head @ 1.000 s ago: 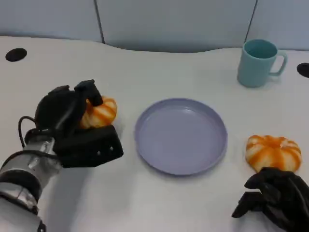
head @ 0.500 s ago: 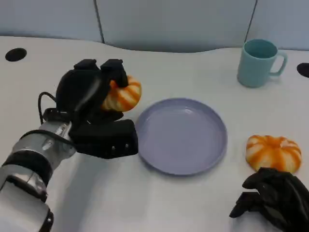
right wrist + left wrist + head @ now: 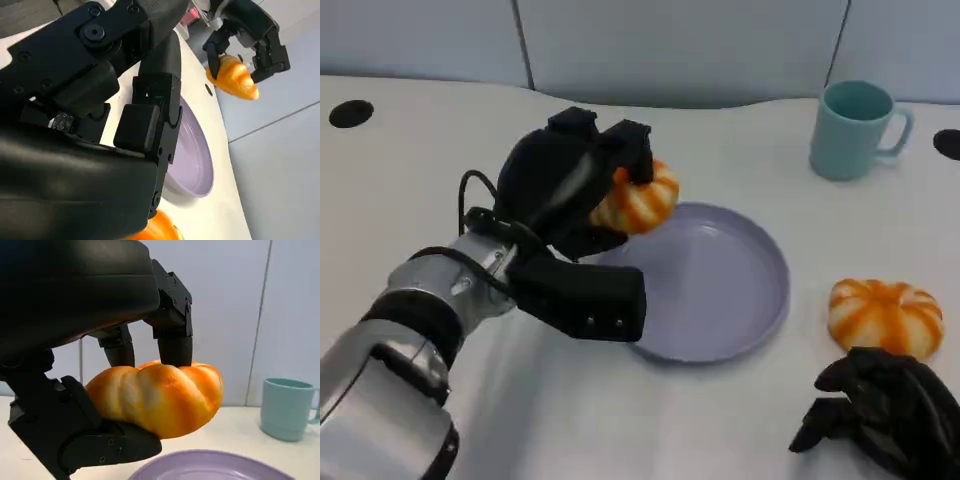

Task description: Grasp the bread from the table and place it into the plate.

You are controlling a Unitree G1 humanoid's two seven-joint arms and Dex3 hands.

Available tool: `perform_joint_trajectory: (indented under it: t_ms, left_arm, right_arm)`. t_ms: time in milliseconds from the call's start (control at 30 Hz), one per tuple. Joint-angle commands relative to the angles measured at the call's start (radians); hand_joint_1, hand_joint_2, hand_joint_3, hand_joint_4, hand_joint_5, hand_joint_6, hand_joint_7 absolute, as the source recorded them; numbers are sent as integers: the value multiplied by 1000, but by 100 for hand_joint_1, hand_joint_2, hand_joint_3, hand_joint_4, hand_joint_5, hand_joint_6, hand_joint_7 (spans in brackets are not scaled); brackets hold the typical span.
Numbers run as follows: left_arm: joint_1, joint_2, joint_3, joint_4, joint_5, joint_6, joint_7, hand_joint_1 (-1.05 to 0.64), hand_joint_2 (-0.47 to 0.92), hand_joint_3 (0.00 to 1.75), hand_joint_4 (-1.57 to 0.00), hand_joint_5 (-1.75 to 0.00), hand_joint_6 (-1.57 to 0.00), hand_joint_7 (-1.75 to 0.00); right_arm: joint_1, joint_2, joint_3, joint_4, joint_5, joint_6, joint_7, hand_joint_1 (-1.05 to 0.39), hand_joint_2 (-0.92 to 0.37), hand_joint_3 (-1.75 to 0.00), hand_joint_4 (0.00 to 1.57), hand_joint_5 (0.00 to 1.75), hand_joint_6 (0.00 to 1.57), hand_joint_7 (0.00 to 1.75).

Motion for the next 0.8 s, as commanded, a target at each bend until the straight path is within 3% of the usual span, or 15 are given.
perform_joint_trajectory:
  t_ms: [33, 433, 667, 800]
  left_arm:
    - [-46, -23, -20, 4, 9, -14, -45, -16, 46, 114, -90, -175, -70, -175]
    - [-60, -84, -34, 19, 7, -23, -90, -20, 52, 113, -95, -175, -77, -175]
    - [-70, -120, -34, 38, -10, 7, -191, -24, 62, 90, -93, -175, -72, -175]
    - [-69, -136, -27, 46, -17, 37, -247, -24, 63, 94, -91, -175, -72, -175]
  right_arm:
    - [9, -2, 2, -23, -5, 3, -24, -95, -69, 0, 146, 61, 149, 31]
    - [21, 10, 15, -48, -2, 13, -35, -98, -68, 0, 144, 66, 147, 37]
    - [20, 12, 15, -51, -3, 22, -35, -98, -68, 0, 144, 67, 147, 38]
    - [23, 15, 16, -57, -3, 25, -41, -98, -68, 0, 144, 67, 147, 39]
